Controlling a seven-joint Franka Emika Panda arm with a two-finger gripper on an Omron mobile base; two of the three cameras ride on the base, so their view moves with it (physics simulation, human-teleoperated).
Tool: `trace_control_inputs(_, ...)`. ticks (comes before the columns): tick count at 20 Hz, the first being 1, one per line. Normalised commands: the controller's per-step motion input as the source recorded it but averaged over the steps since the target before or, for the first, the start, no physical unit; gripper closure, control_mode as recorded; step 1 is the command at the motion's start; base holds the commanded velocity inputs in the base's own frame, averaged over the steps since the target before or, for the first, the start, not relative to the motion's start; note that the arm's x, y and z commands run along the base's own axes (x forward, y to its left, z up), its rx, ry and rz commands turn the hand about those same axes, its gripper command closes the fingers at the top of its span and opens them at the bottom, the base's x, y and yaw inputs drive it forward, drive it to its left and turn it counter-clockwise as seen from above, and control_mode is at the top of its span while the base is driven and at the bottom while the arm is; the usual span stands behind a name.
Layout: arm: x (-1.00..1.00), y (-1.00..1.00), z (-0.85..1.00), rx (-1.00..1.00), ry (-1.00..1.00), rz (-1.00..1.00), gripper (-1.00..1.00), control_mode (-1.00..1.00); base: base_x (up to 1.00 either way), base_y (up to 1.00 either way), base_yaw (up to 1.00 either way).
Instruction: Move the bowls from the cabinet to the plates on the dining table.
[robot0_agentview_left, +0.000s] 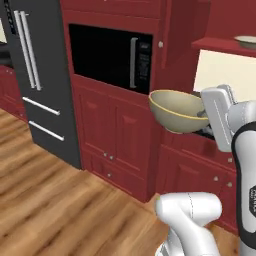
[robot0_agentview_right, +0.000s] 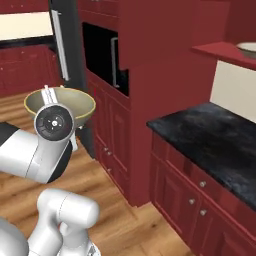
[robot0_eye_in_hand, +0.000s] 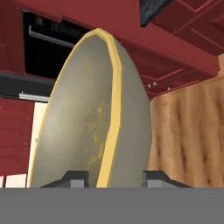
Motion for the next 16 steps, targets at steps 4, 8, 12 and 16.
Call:
trace_control_inputs(4, 0.00, 0.00, 0.00, 0.00, 0.00, 0.00, 1.00, 1.00, 0.00, 0.37, 0.60)
trace_control_inputs(8, 0.00, 0.00, 0.00, 0.00, 0.00, 0.00, 1.00, 1.00, -0.07, 0.45, 0.58)
trace_control_inputs(12, 0.00, 0.00, 0.00, 0.00, 0.00, 0.00, 1.00, 1.00, -0.09, 0.45, 0.55)
trace_control_inputs(16, 0.00, 0.00, 0.00, 0.00, 0.00, 0.00, 1.00, 1.00, -0.03, 0.50, 0.52)
